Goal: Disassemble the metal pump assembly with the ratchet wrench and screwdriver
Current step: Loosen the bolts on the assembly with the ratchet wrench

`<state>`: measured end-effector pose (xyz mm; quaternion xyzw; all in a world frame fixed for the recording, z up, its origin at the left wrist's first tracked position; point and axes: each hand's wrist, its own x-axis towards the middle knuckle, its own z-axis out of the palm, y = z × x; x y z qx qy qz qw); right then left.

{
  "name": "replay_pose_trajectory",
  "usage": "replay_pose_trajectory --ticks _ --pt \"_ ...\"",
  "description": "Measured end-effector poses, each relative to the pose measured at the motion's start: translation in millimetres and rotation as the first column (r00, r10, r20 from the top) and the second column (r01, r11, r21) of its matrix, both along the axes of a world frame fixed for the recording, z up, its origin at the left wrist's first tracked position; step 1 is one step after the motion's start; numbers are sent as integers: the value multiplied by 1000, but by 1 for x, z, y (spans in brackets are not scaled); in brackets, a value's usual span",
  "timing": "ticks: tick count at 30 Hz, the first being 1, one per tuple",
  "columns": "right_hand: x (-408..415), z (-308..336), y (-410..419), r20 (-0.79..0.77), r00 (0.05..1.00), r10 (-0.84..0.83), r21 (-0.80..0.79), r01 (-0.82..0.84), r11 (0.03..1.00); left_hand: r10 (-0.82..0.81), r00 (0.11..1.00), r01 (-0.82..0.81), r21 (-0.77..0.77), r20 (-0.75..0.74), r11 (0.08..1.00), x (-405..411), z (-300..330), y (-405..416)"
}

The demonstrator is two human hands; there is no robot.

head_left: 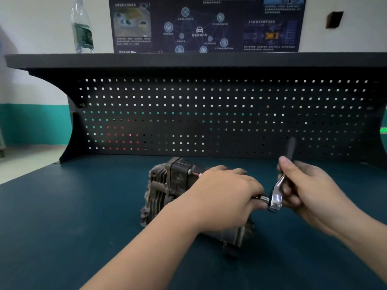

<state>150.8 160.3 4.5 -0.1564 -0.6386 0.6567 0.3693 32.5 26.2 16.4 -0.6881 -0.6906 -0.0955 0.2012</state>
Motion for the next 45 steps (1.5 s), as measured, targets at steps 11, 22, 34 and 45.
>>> replay_pose_trajectory --ticks 11,22,34,45 --pt "0 6 -1 9 999 -32 186 30 982 16 998 -17 -18 -60 1000 0 -5 6" --pt "13 -3 -8 -245 948 -203 789 317 526 1 998 3 61 -65 998 -1 -6 7" --pt "16 0 7 -164 974 -157 767 226 601 -27 1000 28 121 -10 992 0 -4 5" --pt "10 6 -10 -124 981 -152 704 195 683 -4 998 8 70 -67 998 -1 -8 8"
